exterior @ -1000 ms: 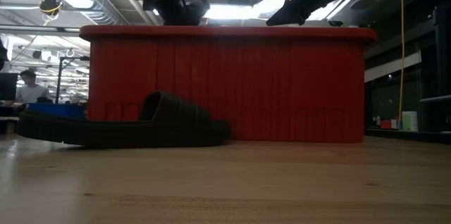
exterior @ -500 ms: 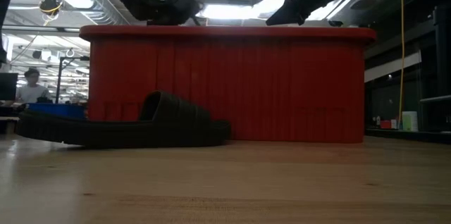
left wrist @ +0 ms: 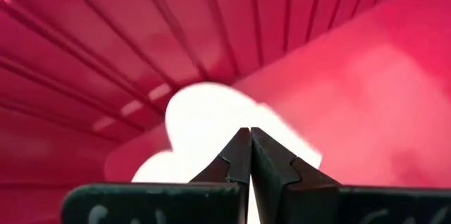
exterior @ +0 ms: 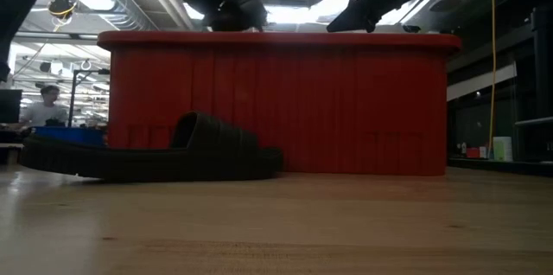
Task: Pick and place slides into bin
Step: Put the pink slide into the red bin
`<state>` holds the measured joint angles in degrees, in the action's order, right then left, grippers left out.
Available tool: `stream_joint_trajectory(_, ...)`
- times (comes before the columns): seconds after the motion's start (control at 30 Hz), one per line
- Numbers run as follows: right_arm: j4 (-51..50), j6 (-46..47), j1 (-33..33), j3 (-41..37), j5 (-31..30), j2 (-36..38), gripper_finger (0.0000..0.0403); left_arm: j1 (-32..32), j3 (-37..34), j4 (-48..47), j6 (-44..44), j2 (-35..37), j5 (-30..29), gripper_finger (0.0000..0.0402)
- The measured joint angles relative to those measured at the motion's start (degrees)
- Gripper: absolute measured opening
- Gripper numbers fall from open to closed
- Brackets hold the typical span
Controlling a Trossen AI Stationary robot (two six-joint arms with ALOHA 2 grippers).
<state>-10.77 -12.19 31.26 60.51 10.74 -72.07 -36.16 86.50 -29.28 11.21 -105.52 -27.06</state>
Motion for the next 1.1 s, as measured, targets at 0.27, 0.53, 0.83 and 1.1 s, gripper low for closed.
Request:
stream_joint_trajectory(0.27, 0.0, -0.1, 0.0, 0.0, 0.0, 0.0, 0.0004, -0.4, 1.1, -2.8, 1.4, -3.9, -0.3, 0.0001)
stream_joint_trajectory(0.53, -0.5, -0.2, 0.0, 0.0, 0.0, 0.0, 0.0004, -0.7, 1.1, -6.9, 1.1, -4.1, -6.7, 0.0001)
stream_joint_trajectory(0.83, -0.3, -0.4, 0.0, 0.0, 0.0, 0.0, 0.0004, -2.4, 1.1, -12.1, 3.2, -4.9, -1.2, 0.0001)
stream_joint_trajectory(1.1, -0.3, -0.4, 0.0, 0.0, 0.0, 0.0, 0.0004, -2.4, 1.1, -11.0, 3.6, -6.0, 1.6, 0.0001)
